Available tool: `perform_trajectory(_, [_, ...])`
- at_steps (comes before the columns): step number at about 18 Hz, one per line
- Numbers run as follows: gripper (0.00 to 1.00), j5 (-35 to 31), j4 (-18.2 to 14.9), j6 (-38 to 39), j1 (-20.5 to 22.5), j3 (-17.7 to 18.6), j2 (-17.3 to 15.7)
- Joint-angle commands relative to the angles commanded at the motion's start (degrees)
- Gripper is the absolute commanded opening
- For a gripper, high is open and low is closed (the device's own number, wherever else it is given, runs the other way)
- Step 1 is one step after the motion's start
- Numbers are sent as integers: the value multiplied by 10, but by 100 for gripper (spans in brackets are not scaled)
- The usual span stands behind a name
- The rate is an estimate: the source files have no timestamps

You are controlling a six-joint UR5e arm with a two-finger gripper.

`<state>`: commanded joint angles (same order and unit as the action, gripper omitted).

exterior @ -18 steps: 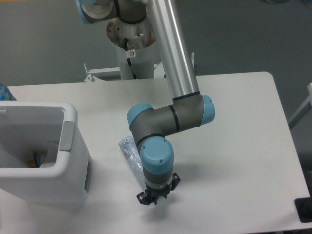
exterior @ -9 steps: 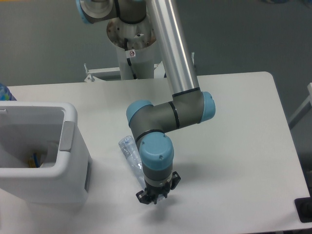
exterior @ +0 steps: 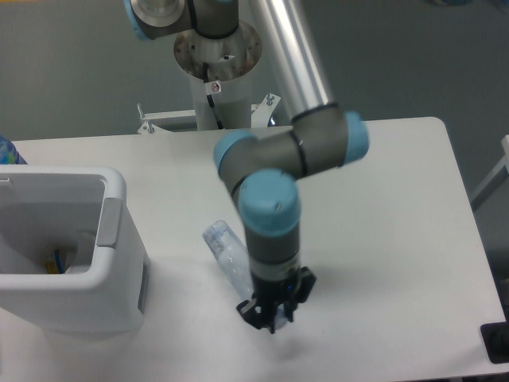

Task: Place the trash in the trash can
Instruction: 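Lift the bottle by its cap end off the table, then carry the bottle over the white bin and release it inside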

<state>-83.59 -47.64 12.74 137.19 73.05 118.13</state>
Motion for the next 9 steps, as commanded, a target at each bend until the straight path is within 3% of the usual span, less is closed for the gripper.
perform_trajectory(5, [25, 11, 25, 9, 6, -59, -28])
perform_trajectory(9, [25, 11, 46, 9, 3, -66, -62])
